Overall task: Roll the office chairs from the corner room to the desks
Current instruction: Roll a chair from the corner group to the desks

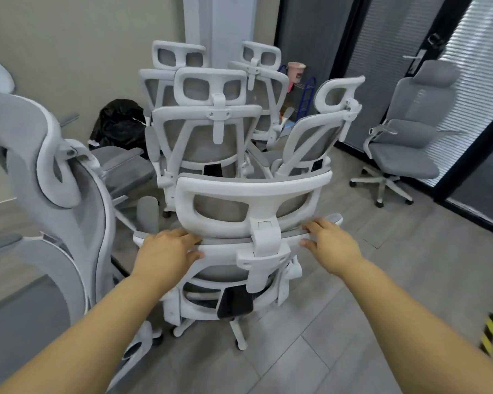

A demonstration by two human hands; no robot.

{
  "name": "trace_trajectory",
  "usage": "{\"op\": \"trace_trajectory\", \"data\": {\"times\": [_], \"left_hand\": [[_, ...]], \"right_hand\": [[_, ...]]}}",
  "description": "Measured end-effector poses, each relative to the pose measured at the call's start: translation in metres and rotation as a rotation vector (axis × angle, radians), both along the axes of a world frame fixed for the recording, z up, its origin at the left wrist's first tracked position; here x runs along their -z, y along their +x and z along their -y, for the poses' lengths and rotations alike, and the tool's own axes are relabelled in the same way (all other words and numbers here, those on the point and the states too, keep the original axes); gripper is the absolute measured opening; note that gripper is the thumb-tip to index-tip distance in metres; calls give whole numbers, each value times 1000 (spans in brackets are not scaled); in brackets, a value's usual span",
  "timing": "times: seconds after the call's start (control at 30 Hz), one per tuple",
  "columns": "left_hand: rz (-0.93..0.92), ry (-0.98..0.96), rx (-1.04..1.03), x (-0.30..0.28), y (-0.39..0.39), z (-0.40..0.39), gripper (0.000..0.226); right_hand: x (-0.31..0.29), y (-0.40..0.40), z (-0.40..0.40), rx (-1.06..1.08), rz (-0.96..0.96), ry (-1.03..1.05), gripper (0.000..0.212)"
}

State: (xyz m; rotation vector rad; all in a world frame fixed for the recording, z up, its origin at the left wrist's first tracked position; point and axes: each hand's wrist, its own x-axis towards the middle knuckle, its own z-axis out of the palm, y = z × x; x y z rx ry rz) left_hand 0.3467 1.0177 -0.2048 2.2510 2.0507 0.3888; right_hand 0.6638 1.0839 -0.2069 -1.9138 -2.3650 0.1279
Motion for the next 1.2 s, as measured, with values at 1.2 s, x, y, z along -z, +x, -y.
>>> {"op": "trace_trajectory", "data": {"times": [1.2], "left_hand": [[211,-175,574,-6,235,332,30]], "right_hand": [[-4,210,559,674,-173,49,36]]}}
